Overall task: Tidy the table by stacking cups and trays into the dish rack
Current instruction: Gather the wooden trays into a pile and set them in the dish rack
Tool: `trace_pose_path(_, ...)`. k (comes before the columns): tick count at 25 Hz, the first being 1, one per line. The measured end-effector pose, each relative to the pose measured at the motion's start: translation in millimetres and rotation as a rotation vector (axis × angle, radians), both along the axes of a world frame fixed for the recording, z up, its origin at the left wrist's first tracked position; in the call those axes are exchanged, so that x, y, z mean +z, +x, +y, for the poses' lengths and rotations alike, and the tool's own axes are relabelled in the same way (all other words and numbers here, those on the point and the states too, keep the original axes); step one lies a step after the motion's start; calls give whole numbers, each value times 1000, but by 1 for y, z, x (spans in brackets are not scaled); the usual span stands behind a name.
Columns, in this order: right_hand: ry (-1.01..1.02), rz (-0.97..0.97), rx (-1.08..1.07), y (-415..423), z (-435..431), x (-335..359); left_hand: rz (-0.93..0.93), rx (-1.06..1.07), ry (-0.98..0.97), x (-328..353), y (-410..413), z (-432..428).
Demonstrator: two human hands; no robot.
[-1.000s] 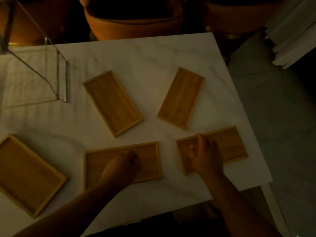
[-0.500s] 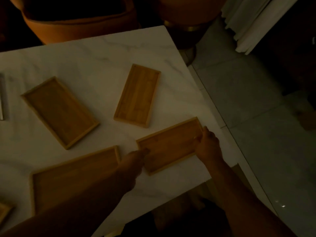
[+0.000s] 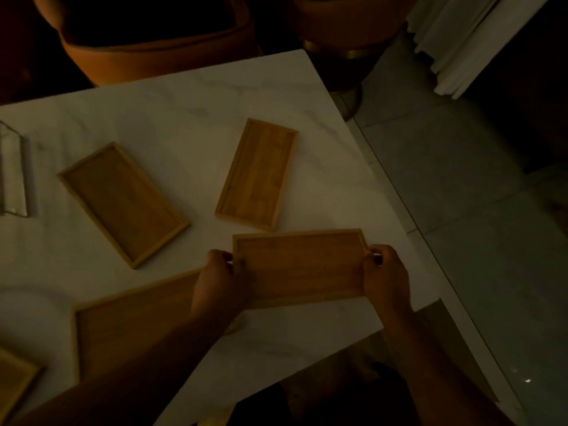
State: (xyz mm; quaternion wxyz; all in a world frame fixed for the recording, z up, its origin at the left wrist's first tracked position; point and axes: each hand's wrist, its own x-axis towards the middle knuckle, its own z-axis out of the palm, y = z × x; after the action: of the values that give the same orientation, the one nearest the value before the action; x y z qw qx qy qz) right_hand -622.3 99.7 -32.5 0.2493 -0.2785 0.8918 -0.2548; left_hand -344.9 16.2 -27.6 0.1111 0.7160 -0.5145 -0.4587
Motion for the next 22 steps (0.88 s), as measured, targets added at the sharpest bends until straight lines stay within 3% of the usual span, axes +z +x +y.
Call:
trace_pose_path(4,-14,-42,9,55,-5,8,-106,133,-36,6,55,-2)
trace_pose_path(9,-117,-41,240,138,-13,12,-226,285,-125,5,149,12)
trace_pose_path(15,-114,73,459,210,-13,3,-393,-40,-232,-7,233,53)
trace_pose_path(22,-19,166,538,256,-33,-7,-480,-13,-133,-18,277,51)
